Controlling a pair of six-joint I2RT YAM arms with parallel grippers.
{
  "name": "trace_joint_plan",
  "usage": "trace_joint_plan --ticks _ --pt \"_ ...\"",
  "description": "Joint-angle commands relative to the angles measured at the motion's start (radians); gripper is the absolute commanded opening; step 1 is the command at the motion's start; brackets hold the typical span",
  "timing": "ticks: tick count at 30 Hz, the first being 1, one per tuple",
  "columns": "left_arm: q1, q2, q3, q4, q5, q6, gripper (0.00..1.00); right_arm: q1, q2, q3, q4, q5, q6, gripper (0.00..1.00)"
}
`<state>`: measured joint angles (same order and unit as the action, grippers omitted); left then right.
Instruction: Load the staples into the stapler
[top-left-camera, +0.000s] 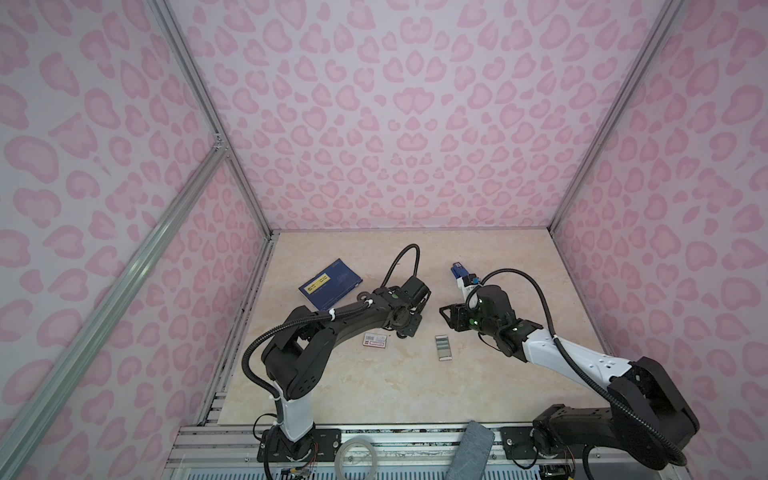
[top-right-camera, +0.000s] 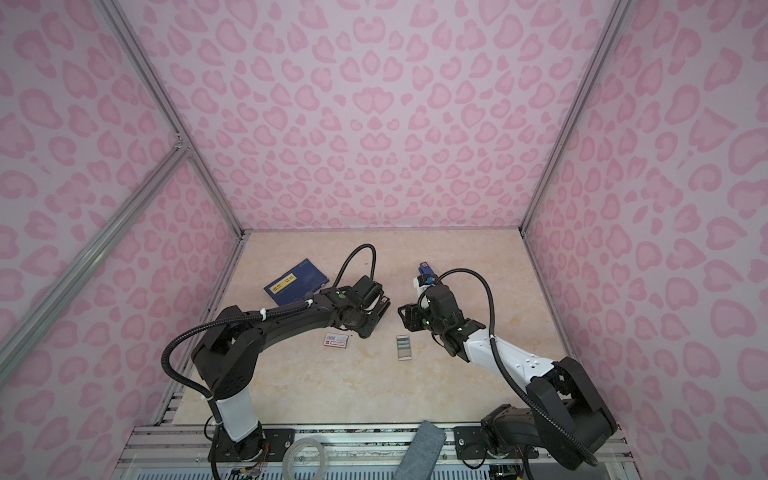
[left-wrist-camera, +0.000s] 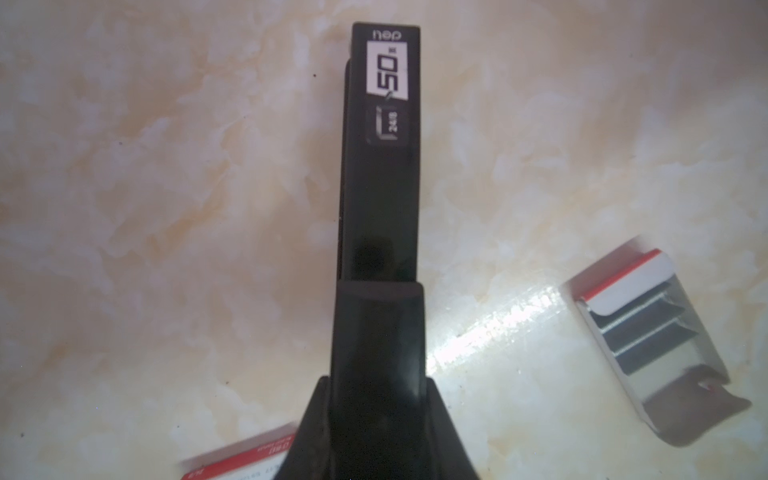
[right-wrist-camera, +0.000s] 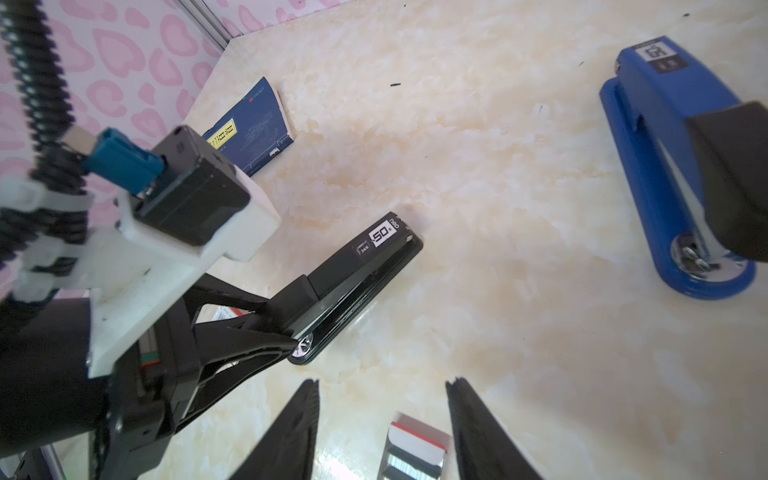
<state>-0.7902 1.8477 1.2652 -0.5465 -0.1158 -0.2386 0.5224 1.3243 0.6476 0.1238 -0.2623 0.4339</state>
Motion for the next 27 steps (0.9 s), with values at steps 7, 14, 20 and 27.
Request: trace_joint_plan --ticks 7,14,20,27 --pt "0.002 0.04 -0.006 -0.034 0.024 -0.015 0.06 -0.002 0.004 -0.007 0.019 0.0 0.008 0.53" --pt "0.006 0.036 -0.004 -0.033 0.02 -0.023 0.06 -0.003 -0.013 -0.011 0.015 0.005 0.009 0.53" --pt "0.04 0.0 0.008 -0.028 0.028 -0.056 0.06 -0.003 -0.031 -0.015 0.011 0.006 0.012 0.53" --pt "0.102 0.004 0.049 -0.03 0.048 -0.097 0.05 -0.004 -0.058 -0.02 -0.004 0.015 0.009 0.53"
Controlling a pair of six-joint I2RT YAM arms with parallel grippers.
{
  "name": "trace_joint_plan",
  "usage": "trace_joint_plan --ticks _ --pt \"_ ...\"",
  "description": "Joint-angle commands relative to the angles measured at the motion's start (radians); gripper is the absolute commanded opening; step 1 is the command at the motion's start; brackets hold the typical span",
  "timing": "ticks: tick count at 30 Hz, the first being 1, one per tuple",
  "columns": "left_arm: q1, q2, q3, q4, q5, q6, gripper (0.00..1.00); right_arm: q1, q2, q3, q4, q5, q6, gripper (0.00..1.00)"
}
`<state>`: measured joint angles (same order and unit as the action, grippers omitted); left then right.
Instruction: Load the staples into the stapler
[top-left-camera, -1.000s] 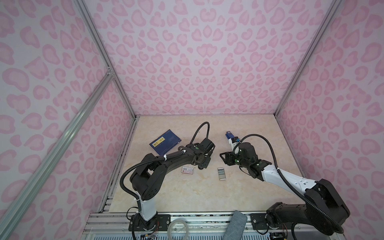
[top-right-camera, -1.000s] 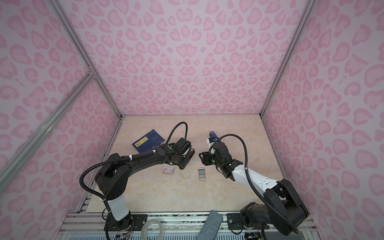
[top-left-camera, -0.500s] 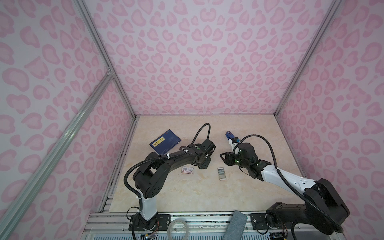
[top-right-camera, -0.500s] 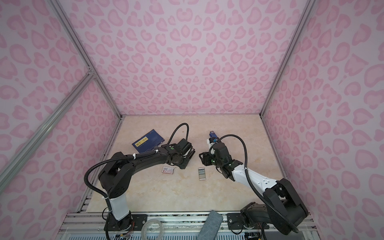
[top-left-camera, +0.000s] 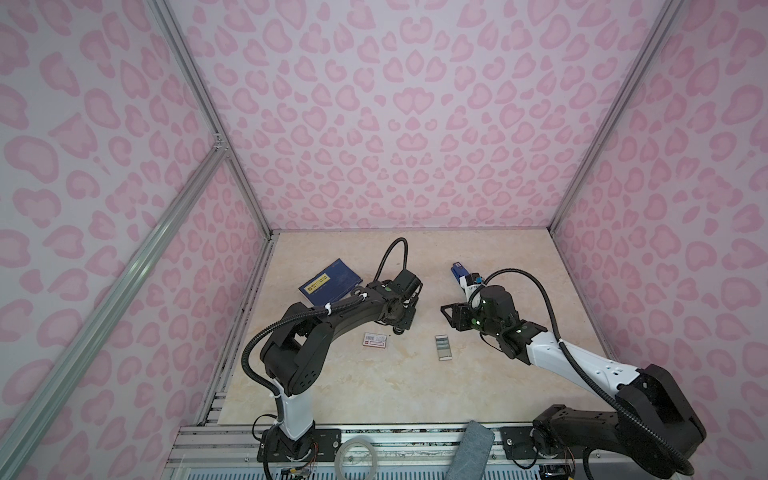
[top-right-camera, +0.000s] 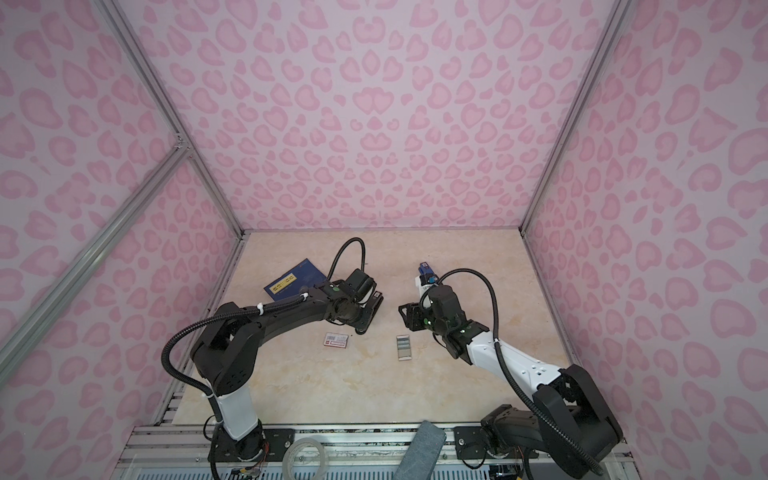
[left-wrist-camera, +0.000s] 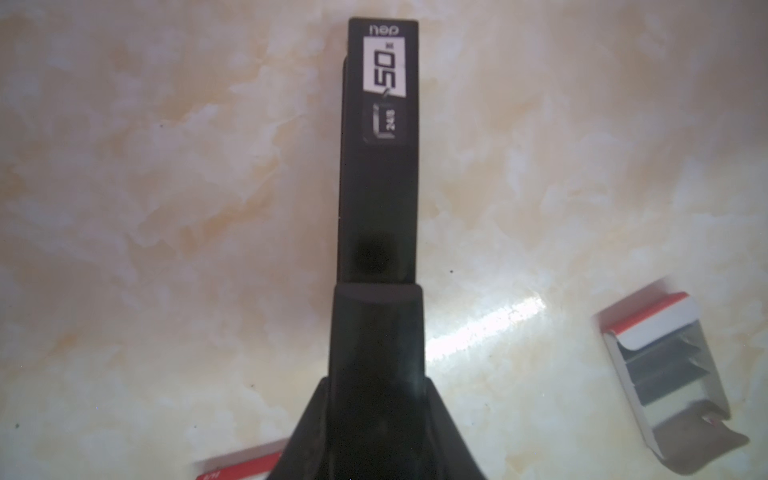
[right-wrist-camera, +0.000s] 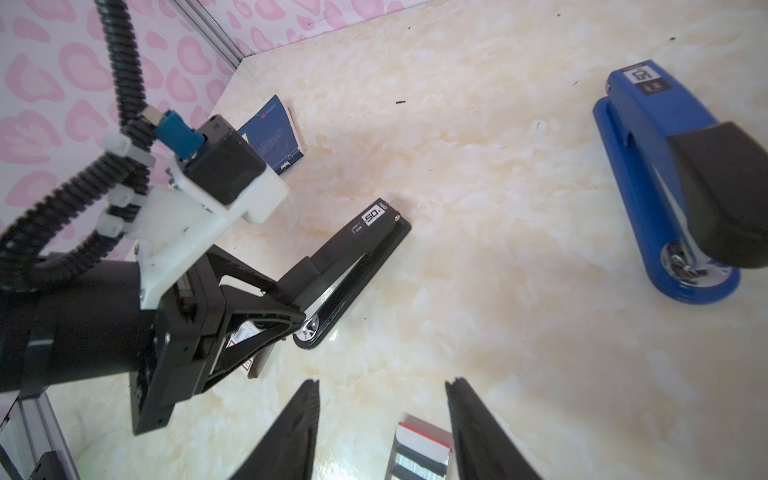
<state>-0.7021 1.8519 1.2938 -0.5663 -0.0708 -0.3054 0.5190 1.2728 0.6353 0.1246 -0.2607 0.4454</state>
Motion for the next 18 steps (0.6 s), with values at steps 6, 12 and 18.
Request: trace_joint_plan --ticks 6,12,18 --pt "0.049 0.068 0.136 -0.03 0.007 -0.048 0.06 -0.004 -0.033 -0.021 -0.011 0.018 0.002 0.53" --pt "0.07 0.188 0.287 -0.055 0.004 -0.057 0.08 -0.01 -0.061 -0.038 -0.026 0.027 0.005 0.53" --pt "0.076 0.303 0.44 -0.093 0.001 -0.058 0.1 -0.015 -0.084 -0.051 -0.042 0.031 0.006 0.53"
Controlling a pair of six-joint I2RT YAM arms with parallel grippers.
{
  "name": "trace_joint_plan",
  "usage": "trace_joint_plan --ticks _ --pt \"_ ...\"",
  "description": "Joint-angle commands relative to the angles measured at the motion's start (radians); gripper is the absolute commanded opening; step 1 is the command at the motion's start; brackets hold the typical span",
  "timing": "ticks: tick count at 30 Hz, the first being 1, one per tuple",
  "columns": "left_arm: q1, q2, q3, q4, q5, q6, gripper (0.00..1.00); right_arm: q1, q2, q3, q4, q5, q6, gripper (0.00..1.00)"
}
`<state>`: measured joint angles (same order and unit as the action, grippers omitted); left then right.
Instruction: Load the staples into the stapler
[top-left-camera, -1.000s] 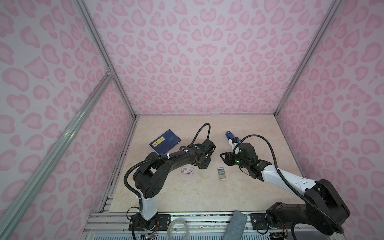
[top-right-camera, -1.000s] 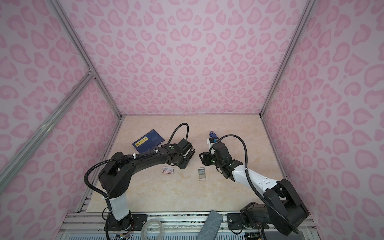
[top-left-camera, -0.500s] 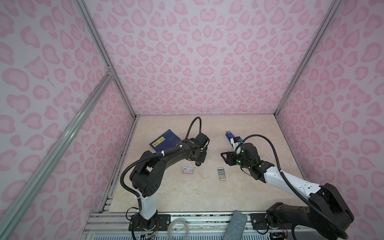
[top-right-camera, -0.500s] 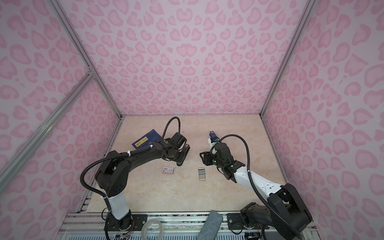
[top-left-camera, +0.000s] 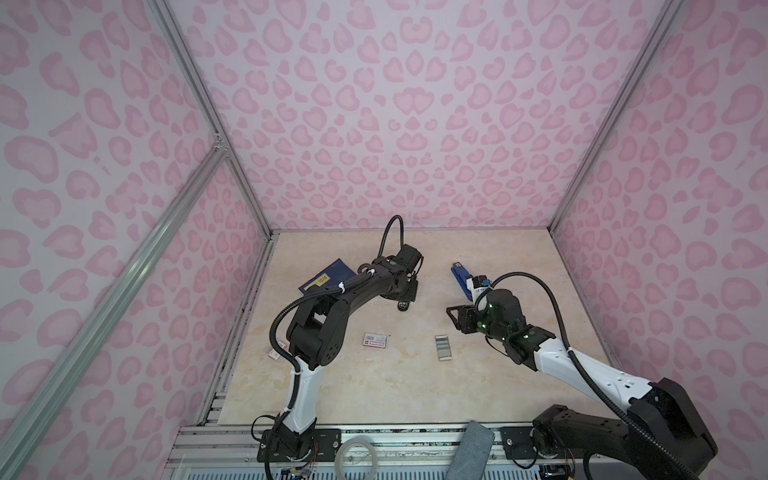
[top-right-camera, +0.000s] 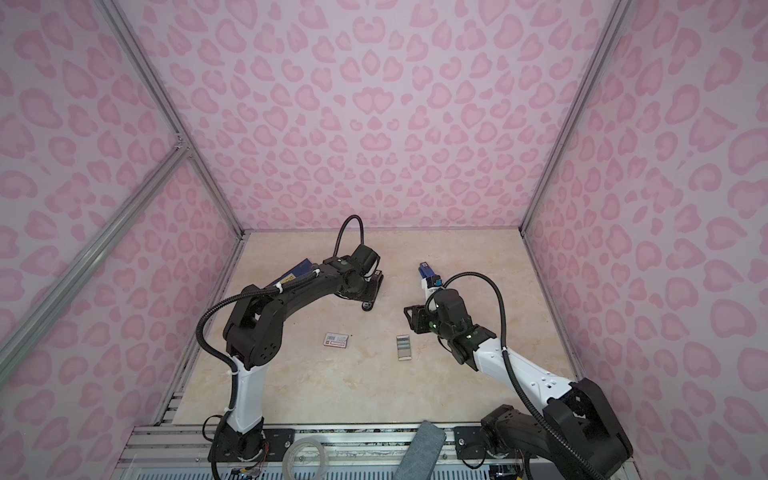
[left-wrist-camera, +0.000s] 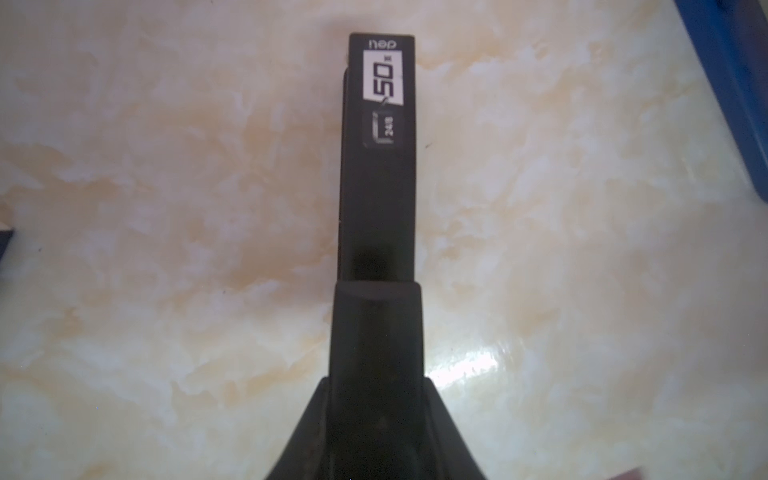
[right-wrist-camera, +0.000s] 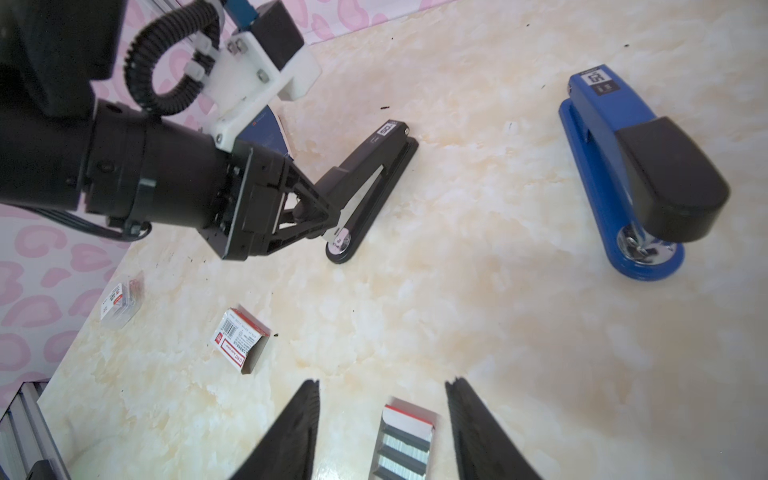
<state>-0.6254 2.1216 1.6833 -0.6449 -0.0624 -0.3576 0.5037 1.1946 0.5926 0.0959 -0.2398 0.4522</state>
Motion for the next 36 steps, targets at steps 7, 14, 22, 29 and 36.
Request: trace_joint_plan --ticks 7,14,22,29,36 --pt "0.001 0.115 0.171 -0.063 -0.008 -0.003 0.33 -0.005 -0.029 -0.023 -0.009 0.03 0.006 0.53" --pt "0.001 0.003 0.091 -0.018 -0.026 -0.016 0.56 -0.014 -0.052 -0.025 -0.016 0.056 0.002 0.6" --pt "0.014 -0.306 -0.275 0.217 -0.056 -0.085 0.97 -0.023 -0.068 -0.032 -0.016 0.057 0.013 0.65" --pt "0.026 -0.566 -0.565 0.353 -0.047 -0.106 0.97 -0.022 -0.073 -0.02 -0.045 0.076 -0.011 0.7" --pt "0.03 -0.769 -0.756 0.433 -0.07 -0.101 0.97 -0.022 -0.053 0.0 -0.048 0.081 -0.025 1.0"
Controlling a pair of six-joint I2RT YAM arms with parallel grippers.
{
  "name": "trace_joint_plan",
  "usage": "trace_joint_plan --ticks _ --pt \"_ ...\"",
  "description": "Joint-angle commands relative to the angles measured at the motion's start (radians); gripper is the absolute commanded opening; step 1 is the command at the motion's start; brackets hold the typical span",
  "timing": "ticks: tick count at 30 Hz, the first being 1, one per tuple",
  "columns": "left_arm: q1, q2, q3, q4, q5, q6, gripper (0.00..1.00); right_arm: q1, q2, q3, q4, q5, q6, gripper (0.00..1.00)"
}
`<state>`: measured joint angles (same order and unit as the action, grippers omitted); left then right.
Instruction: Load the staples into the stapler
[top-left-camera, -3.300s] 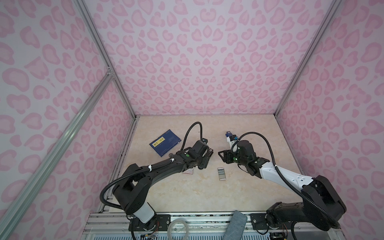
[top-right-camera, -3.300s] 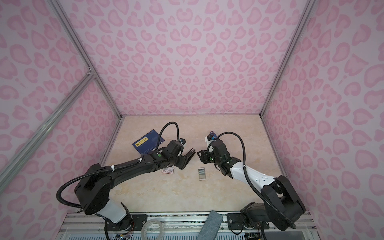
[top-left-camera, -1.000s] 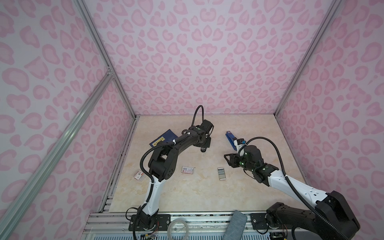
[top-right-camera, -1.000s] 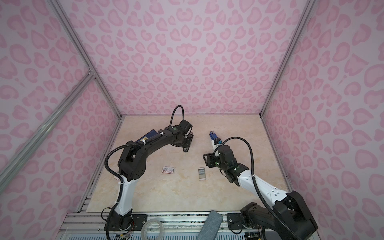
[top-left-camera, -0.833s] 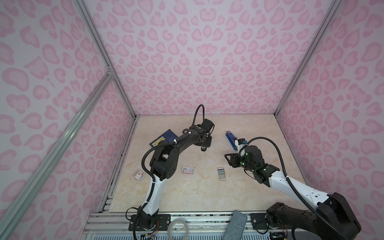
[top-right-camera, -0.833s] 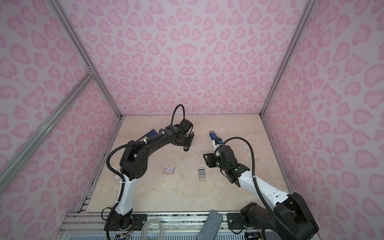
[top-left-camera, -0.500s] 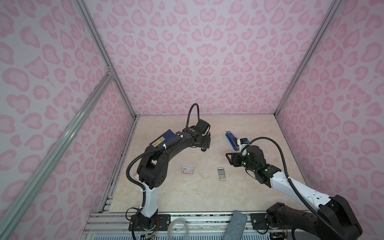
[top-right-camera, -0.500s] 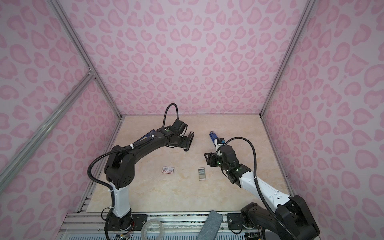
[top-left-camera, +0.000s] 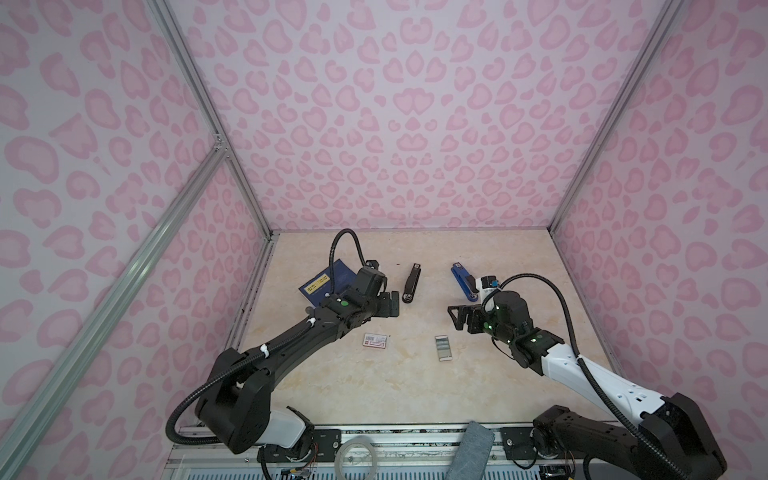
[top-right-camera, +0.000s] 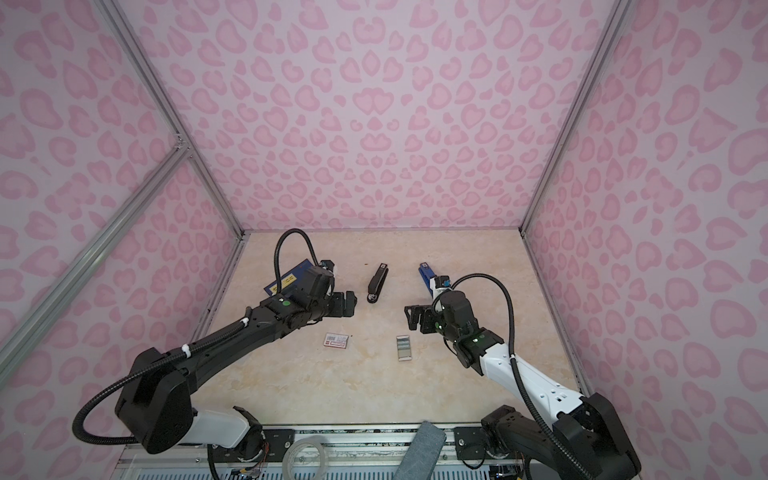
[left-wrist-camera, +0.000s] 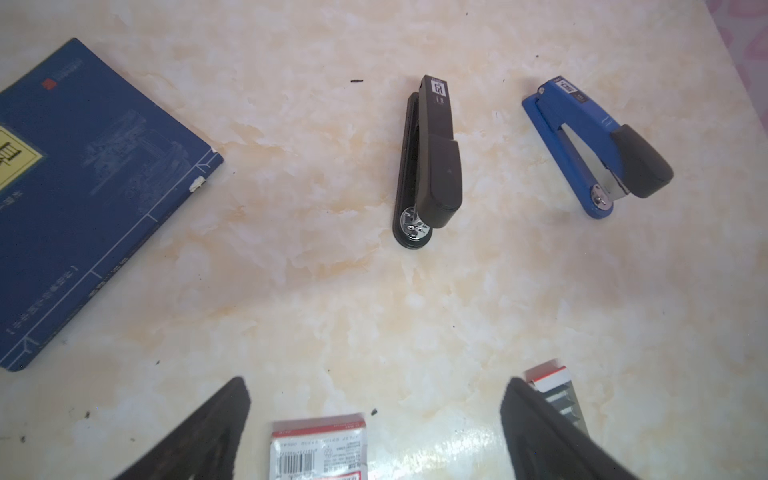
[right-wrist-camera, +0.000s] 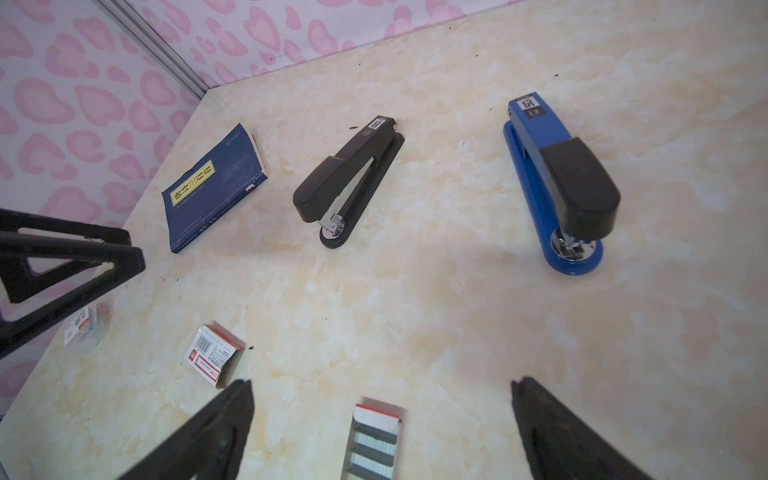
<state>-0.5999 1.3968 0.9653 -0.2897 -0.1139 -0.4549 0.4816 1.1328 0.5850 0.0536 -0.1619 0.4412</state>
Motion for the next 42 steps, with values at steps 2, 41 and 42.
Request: trace_joint_plan --ticks 2,41,42 --pt "0.01 -0.088 -0.078 0.088 -0.033 0.0 0.97 -0.001 0.015 0.018 -0.014 0.007 -0.023 1.0" --pt "0.534 0.038 -0.672 1.317 -0.137 0.44 0.95 -0.303 0.383 -0.392 1.232 0.655 -0.487 1.0" --pt "0.552 0.047 -0.689 1.343 -0.101 0.43 0.95 -0.313 0.437 -0.401 1.32 0.631 -0.495 1.0"
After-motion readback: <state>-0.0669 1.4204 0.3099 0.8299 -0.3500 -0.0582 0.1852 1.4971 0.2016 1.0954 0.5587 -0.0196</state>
